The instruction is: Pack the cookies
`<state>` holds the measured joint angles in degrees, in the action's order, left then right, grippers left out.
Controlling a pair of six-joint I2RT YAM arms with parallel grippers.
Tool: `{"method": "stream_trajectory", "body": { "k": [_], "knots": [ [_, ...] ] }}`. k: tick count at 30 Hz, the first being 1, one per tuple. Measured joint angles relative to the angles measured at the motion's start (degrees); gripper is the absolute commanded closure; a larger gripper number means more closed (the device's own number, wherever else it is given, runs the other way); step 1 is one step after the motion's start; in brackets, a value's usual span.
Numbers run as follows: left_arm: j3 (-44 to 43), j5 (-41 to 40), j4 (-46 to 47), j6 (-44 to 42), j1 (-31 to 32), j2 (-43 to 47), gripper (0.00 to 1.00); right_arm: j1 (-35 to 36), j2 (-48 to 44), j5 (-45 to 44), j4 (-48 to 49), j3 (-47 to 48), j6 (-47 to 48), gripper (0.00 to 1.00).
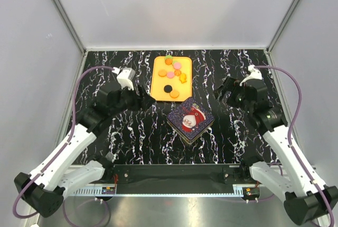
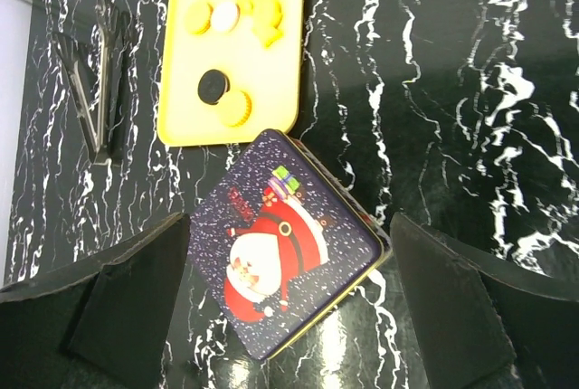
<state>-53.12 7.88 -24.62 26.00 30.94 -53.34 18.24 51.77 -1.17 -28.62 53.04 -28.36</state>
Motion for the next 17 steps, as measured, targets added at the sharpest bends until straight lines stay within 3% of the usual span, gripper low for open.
{"method": "stream_trajectory", "body": {
  "k": [17],
  "knots": [
    [3.3, -4.6, -3.1, -1.0, 0.0, 4.2, 0.27, 0.0, -5.3, -3.9, -4.3, -2.2, 0.1, 0.00]
  ]
}}
